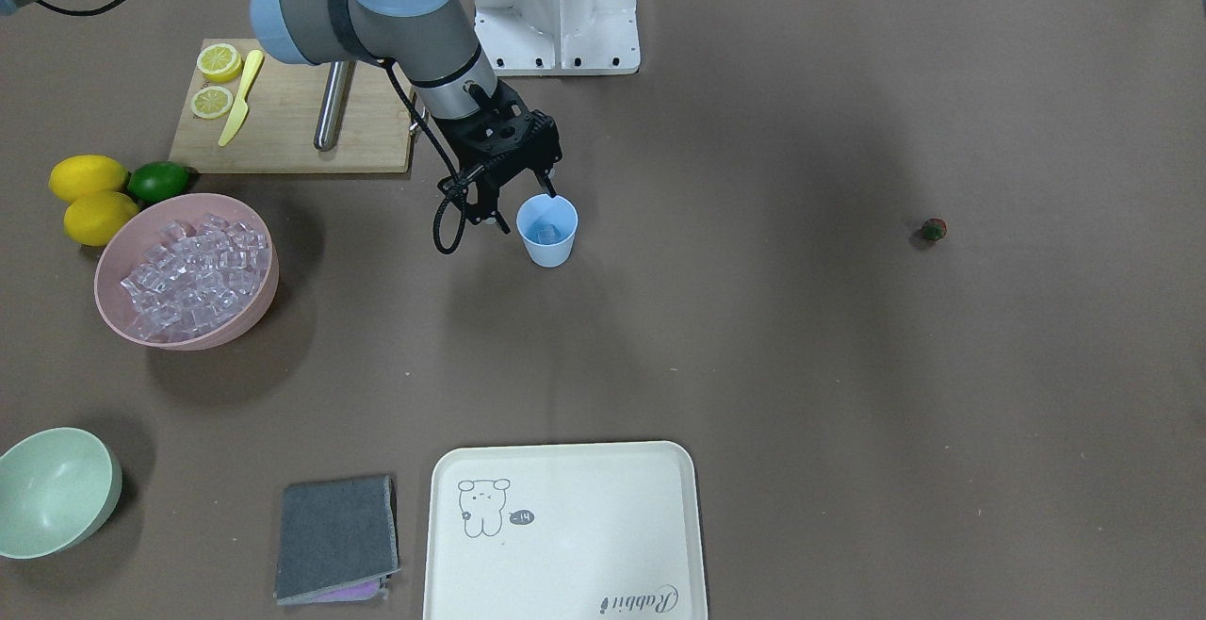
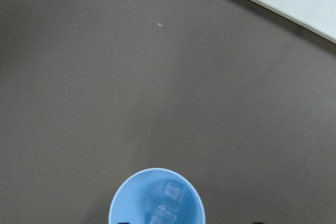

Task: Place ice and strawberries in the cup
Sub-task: 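Return the right gripper to the ice bowl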

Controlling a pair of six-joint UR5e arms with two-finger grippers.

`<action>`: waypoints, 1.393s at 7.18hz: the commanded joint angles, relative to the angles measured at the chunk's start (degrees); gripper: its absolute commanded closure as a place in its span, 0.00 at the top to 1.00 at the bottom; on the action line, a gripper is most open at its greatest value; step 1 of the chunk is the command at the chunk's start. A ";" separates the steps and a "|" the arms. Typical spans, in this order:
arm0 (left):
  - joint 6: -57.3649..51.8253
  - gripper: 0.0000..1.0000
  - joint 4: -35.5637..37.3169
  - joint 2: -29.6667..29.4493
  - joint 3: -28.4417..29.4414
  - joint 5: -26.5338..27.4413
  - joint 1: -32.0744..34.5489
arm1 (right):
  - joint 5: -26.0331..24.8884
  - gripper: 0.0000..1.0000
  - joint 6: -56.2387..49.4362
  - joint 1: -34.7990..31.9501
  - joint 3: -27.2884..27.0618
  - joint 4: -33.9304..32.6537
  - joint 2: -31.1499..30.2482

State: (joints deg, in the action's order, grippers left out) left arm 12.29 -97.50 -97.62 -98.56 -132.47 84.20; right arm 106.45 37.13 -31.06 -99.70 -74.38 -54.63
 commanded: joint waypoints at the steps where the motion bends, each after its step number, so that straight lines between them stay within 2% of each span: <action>1: -0.07 0.98 0.02 -0.20 -0.22 0.19 0.09 | 9.85 1.00 -1.09 -7.48 0.03 -0.24 -0.65; 4: 0.02 0.98 0.11 -0.20 -2.33 -0.16 0.09 | 19.03 1.00 -2.50 -17.16 -0.40 0.20 -4.50; 5: -0.16 0.98 0.11 0.24 -3.38 -0.16 0.09 | 20.71 1.00 -2.50 -19.63 -2.32 0.11 -7.57; 10: -0.60 0.98 0.11 0.24 -5.50 0.19 0.00 | 17.06 1.00 -2.33 -22.38 -13.75 0.11 -26.28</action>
State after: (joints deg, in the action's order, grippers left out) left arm 11.76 -97.32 -97.35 -103.81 -132.41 84.21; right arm 125.05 34.76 -52.99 -110.78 -74.27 -76.09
